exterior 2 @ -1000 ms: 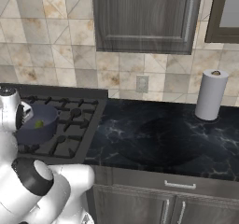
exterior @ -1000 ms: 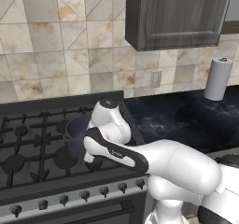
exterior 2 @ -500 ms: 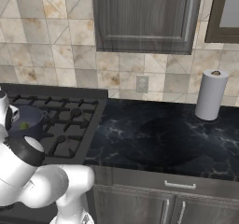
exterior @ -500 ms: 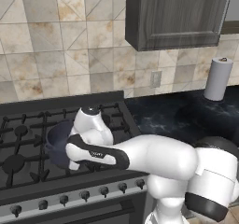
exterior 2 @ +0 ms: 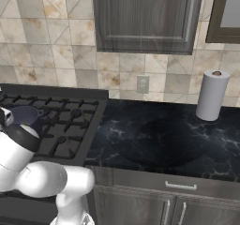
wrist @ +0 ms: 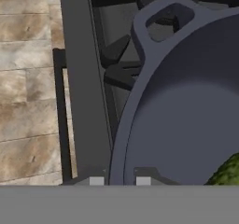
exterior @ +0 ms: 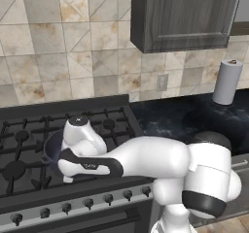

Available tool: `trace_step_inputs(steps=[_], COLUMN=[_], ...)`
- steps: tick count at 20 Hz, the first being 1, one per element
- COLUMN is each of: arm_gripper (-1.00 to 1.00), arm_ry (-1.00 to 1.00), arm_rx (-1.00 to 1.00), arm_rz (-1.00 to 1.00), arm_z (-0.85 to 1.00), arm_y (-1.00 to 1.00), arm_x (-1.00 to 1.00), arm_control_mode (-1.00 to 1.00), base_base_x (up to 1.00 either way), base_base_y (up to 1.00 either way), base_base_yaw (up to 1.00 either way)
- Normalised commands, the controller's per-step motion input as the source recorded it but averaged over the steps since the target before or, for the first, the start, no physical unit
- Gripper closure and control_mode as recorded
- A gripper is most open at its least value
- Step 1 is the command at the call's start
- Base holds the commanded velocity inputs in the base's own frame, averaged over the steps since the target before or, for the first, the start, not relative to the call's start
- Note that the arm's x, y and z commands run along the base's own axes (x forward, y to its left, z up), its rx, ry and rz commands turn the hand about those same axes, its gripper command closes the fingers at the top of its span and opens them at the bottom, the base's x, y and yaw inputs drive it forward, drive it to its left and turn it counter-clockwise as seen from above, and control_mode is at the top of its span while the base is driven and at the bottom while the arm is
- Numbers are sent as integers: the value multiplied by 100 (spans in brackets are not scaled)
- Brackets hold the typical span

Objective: Turn on the sink faucet. Then move the cucumber from the counter to the sink. Turn off the sink. Move the vegetable from the sink to the pot next to the stove. Finally move the pot to the front center burner.

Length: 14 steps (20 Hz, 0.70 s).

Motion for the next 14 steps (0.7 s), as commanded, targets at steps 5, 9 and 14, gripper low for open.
trace_step_inputs(steps=[5, 9, 14], arm_gripper=[100, 100, -100], arm_ry=[0, 0, -1], arm_rx=[-2, 0, 4], arm_rz=[2, 2, 0], arm_z=[-3, -4, -3], arm_y=[23, 0, -4], arm_x=[0, 0, 0], arm_control_mode=[-100, -100, -100], base_base_x=[0, 0, 0], base_base_y=[0, 0, 0], base_base_yaw=[0, 0, 0])
